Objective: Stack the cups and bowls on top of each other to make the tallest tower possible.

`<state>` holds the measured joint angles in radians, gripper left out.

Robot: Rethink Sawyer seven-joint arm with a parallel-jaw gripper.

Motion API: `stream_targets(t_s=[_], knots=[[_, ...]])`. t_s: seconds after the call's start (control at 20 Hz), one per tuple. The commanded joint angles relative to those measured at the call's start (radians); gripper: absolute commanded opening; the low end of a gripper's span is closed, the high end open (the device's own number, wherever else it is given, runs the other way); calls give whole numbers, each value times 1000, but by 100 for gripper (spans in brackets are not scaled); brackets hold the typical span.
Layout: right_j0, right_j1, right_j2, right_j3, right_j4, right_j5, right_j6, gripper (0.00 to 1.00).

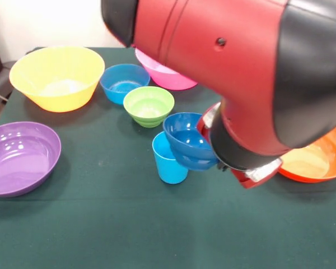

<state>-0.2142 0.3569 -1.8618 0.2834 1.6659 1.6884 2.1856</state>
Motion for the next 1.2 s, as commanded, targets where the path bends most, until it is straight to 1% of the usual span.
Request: stream_targets(t_s=[0.05, 0.3, 0.45, 0.65, 0.9, 0.95, 1.2], knots=[[-13, 30, 112, 21, -136, -97, 82, 0], [-8, 19, 157, 27, -188, -103, 58, 0], [19, 3, 208, 58, -238, -93, 38, 0], [47, 12, 272, 80, -267, -117, 44, 0], [60, 1, 318, 83, -302, -113, 60, 0], [78, -6, 344, 108, -321, -112, 50, 0], [108, -22, 407, 143, -371, -119, 46, 0]])
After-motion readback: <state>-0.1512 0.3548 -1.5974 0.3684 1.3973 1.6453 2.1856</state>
